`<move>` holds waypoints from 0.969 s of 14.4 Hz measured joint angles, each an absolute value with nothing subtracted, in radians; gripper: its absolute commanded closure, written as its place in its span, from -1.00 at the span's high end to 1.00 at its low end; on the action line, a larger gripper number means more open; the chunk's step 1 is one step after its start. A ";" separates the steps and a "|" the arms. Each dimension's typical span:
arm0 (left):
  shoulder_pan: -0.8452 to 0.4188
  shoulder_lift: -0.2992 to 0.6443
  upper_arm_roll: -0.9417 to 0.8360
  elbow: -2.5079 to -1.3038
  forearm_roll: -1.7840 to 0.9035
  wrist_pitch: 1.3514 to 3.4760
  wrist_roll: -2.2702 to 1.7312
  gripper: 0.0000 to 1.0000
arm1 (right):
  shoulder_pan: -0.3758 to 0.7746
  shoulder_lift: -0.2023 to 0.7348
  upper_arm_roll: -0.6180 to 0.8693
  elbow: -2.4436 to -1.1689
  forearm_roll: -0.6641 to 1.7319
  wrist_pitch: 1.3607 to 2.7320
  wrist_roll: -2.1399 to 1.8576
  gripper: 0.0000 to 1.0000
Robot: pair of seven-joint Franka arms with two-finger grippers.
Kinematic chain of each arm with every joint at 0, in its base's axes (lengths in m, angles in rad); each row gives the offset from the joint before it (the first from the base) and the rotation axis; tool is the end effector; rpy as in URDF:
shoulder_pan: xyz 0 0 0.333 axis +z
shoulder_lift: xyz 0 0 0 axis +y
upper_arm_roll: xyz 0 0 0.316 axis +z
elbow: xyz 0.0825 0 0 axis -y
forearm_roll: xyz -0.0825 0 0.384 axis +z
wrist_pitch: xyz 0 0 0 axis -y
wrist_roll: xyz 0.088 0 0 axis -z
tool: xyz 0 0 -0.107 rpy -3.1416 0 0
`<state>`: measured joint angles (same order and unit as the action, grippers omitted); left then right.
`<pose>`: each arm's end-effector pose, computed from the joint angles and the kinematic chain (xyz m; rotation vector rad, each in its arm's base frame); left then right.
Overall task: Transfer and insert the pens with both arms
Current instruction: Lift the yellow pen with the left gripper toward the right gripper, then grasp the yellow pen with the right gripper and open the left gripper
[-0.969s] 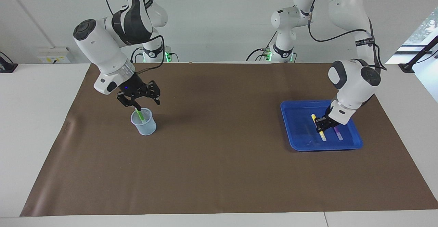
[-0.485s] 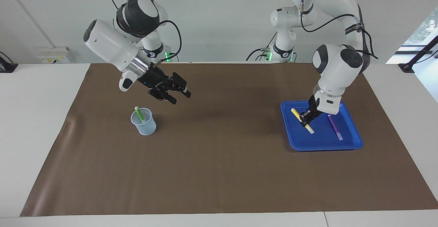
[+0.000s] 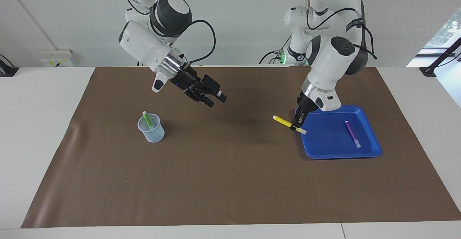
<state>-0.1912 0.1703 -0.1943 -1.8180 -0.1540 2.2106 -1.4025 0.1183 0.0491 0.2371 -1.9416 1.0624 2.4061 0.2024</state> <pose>0.5828 -0.2354 0.4676 2.4398 1.4985 0.0161 0.5678 0.2146 0.5049 -2.1323 0.5771 -0.1377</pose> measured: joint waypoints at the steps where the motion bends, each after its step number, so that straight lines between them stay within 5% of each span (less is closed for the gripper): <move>1: -0.212 0.170 -0.195 -1.809 -0.170 2.211 -1.462 -1.00 | 0.118 0.049 0.237 -1.950 1.110 2.417 0.159 0.87; 5: -0.271 0.164 -0.197 -1.797 -0.308 2.213 -1.620 -1.00 | 0.128 0.054 0.235 -1.997 1.403 2.437 -0.093 0.85; 10: -0.334 0.159 -0.204 -1.796 -0.356 2.329 -1.804 -1.00 | 0.198 0.053 0.238 -2.023 1.436 2.487 -0.103 0.83; 14: -0.373 0.159 -0.206 -1.796 -0.357 2.357 -1.858 -1.00 | 0.203 0.054 0.238 -2.045 1.432 2.489 -0.141 0.63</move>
<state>-0.3726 0.1588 -0.2059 -1.7962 -0.3567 2.3571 -1.8578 0.2033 0.0535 0.2379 -2.0450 1.4319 2.4894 -0.1411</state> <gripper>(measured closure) 0.833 0.097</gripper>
